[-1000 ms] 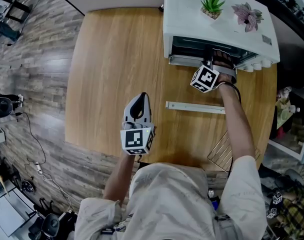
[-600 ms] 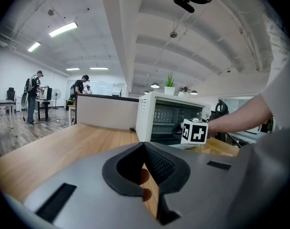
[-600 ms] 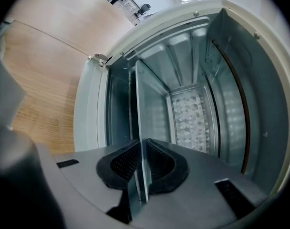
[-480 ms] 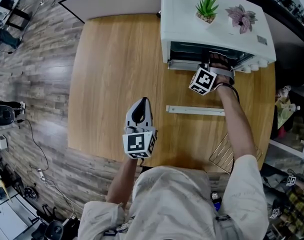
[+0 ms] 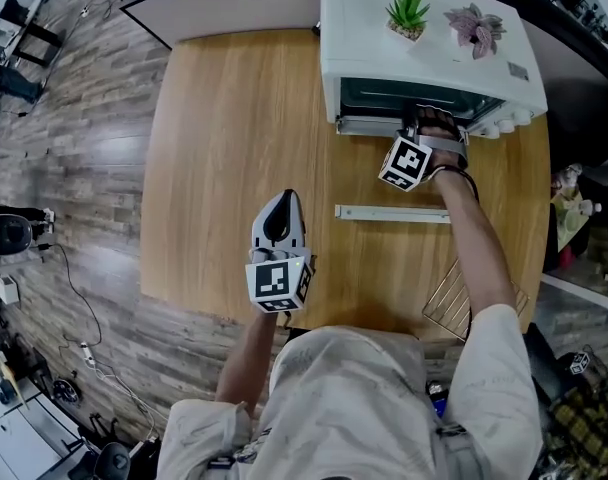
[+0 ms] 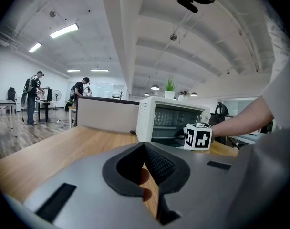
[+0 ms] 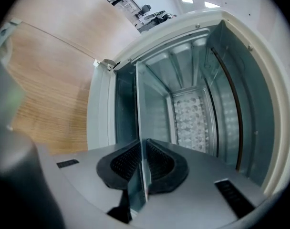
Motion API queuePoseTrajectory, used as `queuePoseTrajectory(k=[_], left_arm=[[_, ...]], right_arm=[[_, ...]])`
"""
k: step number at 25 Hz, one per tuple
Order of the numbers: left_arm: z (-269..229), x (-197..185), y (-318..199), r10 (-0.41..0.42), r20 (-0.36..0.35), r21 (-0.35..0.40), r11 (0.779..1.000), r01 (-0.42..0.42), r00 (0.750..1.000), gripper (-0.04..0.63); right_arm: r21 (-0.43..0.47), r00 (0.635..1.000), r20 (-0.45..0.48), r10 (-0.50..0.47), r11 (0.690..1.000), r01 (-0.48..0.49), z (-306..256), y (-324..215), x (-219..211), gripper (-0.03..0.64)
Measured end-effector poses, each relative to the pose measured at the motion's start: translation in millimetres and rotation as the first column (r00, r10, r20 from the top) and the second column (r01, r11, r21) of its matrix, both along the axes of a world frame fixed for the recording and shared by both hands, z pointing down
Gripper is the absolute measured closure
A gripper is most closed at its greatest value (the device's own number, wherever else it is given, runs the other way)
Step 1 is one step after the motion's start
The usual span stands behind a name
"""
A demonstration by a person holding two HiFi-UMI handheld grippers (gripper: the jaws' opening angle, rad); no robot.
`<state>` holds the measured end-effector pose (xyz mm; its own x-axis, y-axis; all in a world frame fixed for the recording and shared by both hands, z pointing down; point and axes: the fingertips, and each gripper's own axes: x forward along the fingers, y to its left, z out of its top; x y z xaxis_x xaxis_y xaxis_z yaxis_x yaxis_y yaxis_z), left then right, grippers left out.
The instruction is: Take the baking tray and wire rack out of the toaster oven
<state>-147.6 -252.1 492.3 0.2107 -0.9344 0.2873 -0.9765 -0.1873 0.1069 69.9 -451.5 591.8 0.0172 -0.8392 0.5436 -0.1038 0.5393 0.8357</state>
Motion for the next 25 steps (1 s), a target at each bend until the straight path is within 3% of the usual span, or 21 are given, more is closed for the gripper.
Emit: queuePoseTrajectory(k=[7, 25], left_arm=[[-10, 1, 5, 0.013, -0.012, 0.025, 1.0, -0.013, 1.0, 0.581], [-25, 14, 26, 0.047, -0.028, 0.072, 0.996, -0.045, 0.999, 0.581]], right_arm=[[-0.021, 1.0, 0.011, 0.02, 1.0, -0.02, 1, 22, 1, 0.56], [0.028, 1.0, 0.01, -0.02, 0.999, 0.02, -9, 93, -1, 0.565]])
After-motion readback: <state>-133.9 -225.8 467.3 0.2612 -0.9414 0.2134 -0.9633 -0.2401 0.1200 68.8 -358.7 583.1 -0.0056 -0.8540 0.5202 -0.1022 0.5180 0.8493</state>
